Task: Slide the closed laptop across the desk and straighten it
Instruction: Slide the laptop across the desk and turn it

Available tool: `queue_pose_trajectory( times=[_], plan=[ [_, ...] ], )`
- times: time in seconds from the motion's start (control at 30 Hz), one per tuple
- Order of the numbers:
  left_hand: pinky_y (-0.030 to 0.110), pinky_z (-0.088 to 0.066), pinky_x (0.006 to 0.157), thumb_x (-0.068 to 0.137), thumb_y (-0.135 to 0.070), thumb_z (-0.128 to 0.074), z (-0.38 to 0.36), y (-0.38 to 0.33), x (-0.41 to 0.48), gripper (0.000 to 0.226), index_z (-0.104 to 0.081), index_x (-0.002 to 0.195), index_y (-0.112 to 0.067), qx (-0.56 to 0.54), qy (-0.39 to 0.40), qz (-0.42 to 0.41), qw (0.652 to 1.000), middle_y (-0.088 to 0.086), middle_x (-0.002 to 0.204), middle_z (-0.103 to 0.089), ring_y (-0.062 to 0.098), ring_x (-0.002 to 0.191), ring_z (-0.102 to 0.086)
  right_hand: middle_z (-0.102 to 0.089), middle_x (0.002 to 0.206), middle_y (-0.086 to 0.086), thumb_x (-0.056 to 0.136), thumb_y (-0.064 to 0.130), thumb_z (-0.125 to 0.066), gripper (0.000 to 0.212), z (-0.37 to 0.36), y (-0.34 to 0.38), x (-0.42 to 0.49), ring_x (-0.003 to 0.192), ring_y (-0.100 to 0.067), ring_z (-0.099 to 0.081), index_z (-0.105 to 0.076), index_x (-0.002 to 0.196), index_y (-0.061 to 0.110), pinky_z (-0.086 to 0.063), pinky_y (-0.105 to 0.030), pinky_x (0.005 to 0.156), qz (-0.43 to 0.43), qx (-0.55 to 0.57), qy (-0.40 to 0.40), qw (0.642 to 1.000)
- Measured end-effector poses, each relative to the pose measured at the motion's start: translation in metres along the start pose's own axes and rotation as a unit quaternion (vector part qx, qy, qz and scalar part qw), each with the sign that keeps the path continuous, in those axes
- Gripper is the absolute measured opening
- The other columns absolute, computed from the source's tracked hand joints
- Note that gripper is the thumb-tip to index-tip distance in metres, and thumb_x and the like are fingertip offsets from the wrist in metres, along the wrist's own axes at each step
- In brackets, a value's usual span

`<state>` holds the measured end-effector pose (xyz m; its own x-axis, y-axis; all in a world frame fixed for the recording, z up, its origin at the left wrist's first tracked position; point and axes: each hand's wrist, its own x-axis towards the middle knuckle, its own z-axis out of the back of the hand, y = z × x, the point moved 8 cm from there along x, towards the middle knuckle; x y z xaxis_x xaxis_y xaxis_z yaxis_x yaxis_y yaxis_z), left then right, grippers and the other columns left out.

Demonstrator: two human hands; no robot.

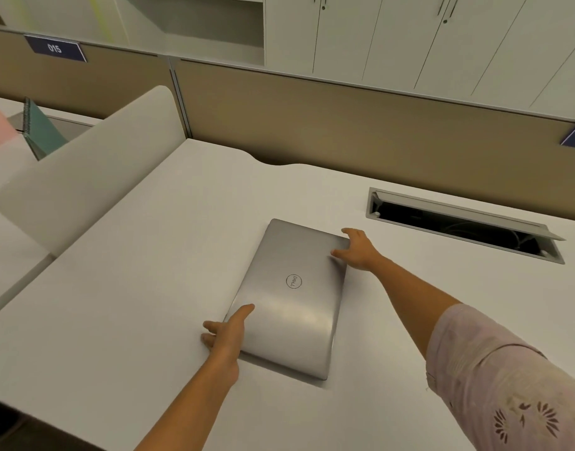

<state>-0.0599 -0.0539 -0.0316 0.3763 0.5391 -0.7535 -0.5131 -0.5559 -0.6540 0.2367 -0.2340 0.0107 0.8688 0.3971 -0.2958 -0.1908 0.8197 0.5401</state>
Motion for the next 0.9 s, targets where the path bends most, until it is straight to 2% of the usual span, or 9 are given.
queue_pose_trajectory(
  times=[0.13,0.2,0.3,0.37,0.5,0.6,0.67,0.8,0.9],
  plan=[
    [0.045,-0.022,0.117,0.083,-0.046,-0.067,-0.003,0.006,0.000,0.086,-0.023,0.150,-0.015,-0.047,0.055,0.036,0.997,0.009,0.155,-0.029,0.029,0.139,-0.030,-0.021,0.159,-0.015,0.092,0.035,-0.062,0.076,-0.008,0.005,0.012,0.146,-0.031,-0.022,-0.023,0.151,0.007,-0.022,-0.041,0.119,-0.002,-0.005,0.029,1.000],
    [0.048,-0.027,0.112,0.078,-0.041,-0.070,-0.001,0.008,-0.002,0.080,-0.033,0.145,-0.017,-0.063,0.063,0.058,0.994,0.010,0.144,-0.044,0.032,0.128,-0.042,-0.029,0.157,-0.016,0.093,0.037,-0.061,0.072,-0.012,0.005,0.014,0.143,-0.033,-0.029,-0.027,0.148,0.005,-0.025,-0.040,0.116,-0.005,-0.013,0.040,0.999],
    [0.062,-0.012,0.112,0.079,-0.039,-0.066,-0.002,0.013,0.000,0.068,-0.041,0.139,-0.019,-0.095,0.073,0.105,0.987,0.012,0.142,-0.043,0.039,0.131,-0.037,-0.043,0.147,-0.018,0.093,0.039,-0.060,0.063,-0.018,0.009,0.019,0.134,-0.035,-0.041,-0.038,0.141,0.004,-0.033,-0.042,0.111,0.009,-0.027,0.044,0.999],
    [0.068,-0.006,0.110,0.078,-0.040,-0.065,-0.008,0.019,-0.001,0.058,-0.048,0.130,-0.018,-0.107,0.088,0.132,0.982,0.012,0.137,-0.046,0.043,0.132,-0.035,-0.040,0.148,-0.017,0.093,0.042,-0.059,0.067,-0.019,0.006,0.020,0.136,-0.036,-0.037,-0.035,0.144,0.008,-0.031,-0.044,0.113,0.014,-0.029,0.040,0.999],
    [0.068,-0.014,0.108,0.078,-0.042,-0.063,-0.017,0.016,-0.002,0.029,-0.059,0.094,-0.018,-0.129,0.101,0.137,0.977,0.010,0.102,-0.060,0.039,0.103,-0.053,-0.037,0.147,-0.016,0.091,0.048,-0.059,0.070,-0.020,-0.002,0.020,0.136,-0.038,-0.031,-0.033,0.147,0.014,-0.027,-0.047,0.114,0.005,-0.024,0.018,1.000],
    [0.051,-0.048,0.082,0.062,-0.046,-0.063,-0.025,0.008,-0.006,0.046,-0.056,0.096,-0.017,-0.139,0.117,0.124,0.976,0.009,0.098,-0.063,0.033,0.082,-0.058,-0.038,0.144,-0.018,0.089,0.045,-0.064,0.070,-0.020,-0.003,0.022,0.135,-0.039,-0.031,-0.036,0.145,0.013,-0.028,-0.046,0.112,-0.021,-0.006,0.008,1.000],
    [0.040,-0.050,0.062,0.051,-0.049,-0.066,-0.024,0.007,-0.010,0.060,-0.053,0.100,-0.018,-0.143,0.094,0.118,0.978,0.010,0.105,-0.060,0.033,0.081,-0.058,-0.041,0.142,-0.019,0.087,0.043,-0.067,0.071,-0.019,-0.004,0.022,0.134,-0.040,-0.034,-0.038,0.143,0.010,-0.029,-0.044,0.111,-0.045,0.001,-0.007,0.999],
    [0.038,-0.049,0.058,0.045,-0.052,-0.069,-0.026,0.001,-0.013,0.069,-0.051,0.102,-0.017,-0.142,0.080,0.119,0.979,0.011,0.118,-0.055,0.032,0.087,-0.055,-0.045,0.141,-0.018,0.085,0.040,-0.071,0.070,-0.012,-0.018,0.015,0.132,-0.039,-0.038,-0.041,0.140,0.009,-0.031,-0.042,0.108,-0.084,0.024,-0.034,0.996],
    [0.041,-0.052,0.064,0.052,-0.055,-0.073,-0.026,-0.003,-0.010,0.085,-0.051,0.122,-0.012,-0.124,0.032,0.111,0.985,0.011,0.129,-0.051,0.030,0.092,-0.056,-0.050,0.139,-0.017,0.081,0.038,-0.075,0.070,-0.002,-0.038,0.001,0.130,-0.037,-0.043,-0.046,0.136,0.007,-0.033,-0.041,0.108,-0.111,0.052,-0.069,0.990]
  ],
)
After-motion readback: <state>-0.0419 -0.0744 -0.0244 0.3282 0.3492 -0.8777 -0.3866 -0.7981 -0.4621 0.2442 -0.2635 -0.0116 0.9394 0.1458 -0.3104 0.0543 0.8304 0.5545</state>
